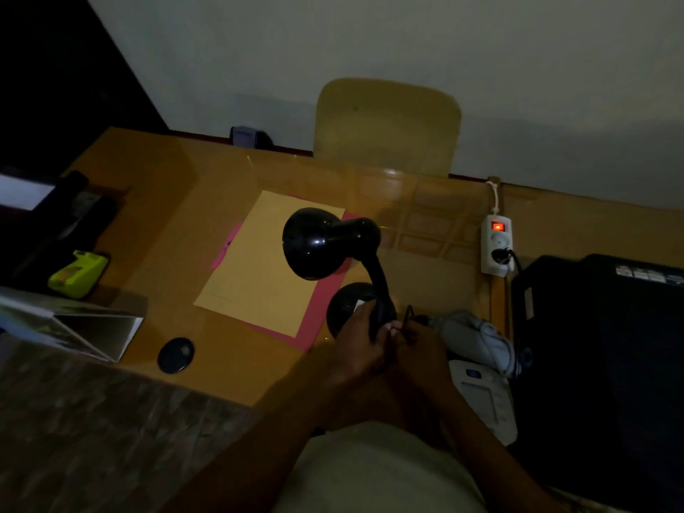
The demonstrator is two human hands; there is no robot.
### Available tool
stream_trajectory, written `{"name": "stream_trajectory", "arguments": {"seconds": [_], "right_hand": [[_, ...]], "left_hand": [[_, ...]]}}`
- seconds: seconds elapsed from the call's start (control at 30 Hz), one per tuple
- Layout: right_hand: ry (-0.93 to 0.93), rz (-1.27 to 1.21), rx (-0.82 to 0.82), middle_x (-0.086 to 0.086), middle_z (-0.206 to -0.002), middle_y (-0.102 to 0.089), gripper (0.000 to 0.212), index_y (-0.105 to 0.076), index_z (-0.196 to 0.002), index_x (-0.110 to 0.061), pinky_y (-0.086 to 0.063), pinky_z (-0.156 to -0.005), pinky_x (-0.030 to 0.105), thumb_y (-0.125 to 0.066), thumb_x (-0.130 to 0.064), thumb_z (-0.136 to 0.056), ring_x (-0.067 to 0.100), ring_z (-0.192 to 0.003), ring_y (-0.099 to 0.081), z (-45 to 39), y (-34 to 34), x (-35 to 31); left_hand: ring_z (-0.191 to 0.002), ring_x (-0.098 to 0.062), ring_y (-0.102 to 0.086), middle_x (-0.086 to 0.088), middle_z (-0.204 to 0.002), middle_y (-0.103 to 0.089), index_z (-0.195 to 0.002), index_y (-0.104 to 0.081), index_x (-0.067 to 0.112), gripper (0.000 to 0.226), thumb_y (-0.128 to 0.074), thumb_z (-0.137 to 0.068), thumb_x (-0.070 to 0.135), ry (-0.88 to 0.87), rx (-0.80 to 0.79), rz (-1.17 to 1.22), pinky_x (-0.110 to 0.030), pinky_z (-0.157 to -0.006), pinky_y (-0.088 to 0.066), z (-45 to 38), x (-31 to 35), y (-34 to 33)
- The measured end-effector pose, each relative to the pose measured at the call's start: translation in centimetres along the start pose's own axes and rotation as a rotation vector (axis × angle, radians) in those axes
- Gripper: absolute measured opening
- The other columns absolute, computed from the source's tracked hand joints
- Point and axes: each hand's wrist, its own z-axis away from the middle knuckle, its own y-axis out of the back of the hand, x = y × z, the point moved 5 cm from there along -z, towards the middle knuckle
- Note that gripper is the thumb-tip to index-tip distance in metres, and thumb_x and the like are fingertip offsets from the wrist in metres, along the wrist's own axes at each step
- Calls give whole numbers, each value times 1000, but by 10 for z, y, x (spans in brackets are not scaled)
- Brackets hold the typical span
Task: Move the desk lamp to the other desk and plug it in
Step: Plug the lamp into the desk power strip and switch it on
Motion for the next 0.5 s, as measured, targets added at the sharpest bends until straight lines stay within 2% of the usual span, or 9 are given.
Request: {"name": "stream_trajectory", "arguments": {"seconds": [0.03, 0.07, 0.13, 0.2, 0.3, 0.37, 0.43, 0.5], "right_hand": [[10, 7, 8, -5, -78, -67, 18, -72, -86, -19, -42, -60, 6, -59, -13, -97, -6, -69, -61, 2, 4, 1], [24, 27, 23, -9, -66, -60, 28, -64, -71, -23, -39, -53, 6, -60, -12, -96, -6, -58, -57, 4, 8, 3], [18, 74, 47, 1, -56, -55, 32, -59, -62, -10, -36, -47, 10, -61, -9, -94, 2, -48, -49, 8, 16, 9], [21, 107, 34, 15, -61, -61, 26, -63, -71, 4, -35, -45, 12, -60, -8, -94, 6, -50, -46, 12, 23, 12], [47, 168, 47, 3, -65, -62, 18, -68, -79, -1, -36, -47, 9, -60, -6, -94, 7, -55, -49, 10, 32, 7], [63, 149, 88, 10, -83, -70, 18, -72, -105, -1, -35, -54, 7, -58, -7, -95, 9, -67, -54, 4, 42, 0], [98, 142, 158, 17, -97, -72, 24, -69, -115, -2, -45, -64, 23, -57, -7, -95, 16, -79, -60, -3, 55, -12], [159, 137, 214, 16, -95, -73, 24, -69, -113, -2, -53, -69, 34, -57, -2, -92, 23, -80, -65, -9, 66, -27]], "left_hand": [[-123, -27, -54, -9, -134, -57, -135, -46, 13, 46, -58, -95, 32, 18, 13, -14, -42, -102, -48, -5, 1, 0], [-119, -27, -57, -10, -129, -60, -132, -48, 12, 45, -61, -94, 32, 35, 19, -45, -43, -98, -51, -10, 1, 0], [-115, -29, -60, -12, -124, -64, -129, -50, 9, 41, -61, -94, 28, 56, 24, -115, -46, -91, -53, -20, -1, 3], [-115, -30, -61, -13, -121, -66, -128, -50, 8, 36, -60, -95, 19, 34, -4, -142, -46, -89, -54, -28, -2, 6], [-112, -27, -61, -13, -116, -66, -126, -50, 7, 32, -58, -95, 11, -20, -85, -156, -34, -81, -52, -35, -4, 12], [-110, -26, -61, -11, -113, -65, -126, -49, 8, 31, -57, -96, 12, -37, -129, -172, -29, -76, -45, -36, -6, 12], [-108, -26, -61, -7, -107, -64, -118, -53, 9, 24, -59, -96, 16, -44, -157, -172, -31, -77, -47, -34, -7, 11], [-107, -25, -60, -3, -104, -62, -110, -55, 12, 17, -60, -96, 20, -50, -164, -148, -33, -79, -47, -30, -10, 10]]}}
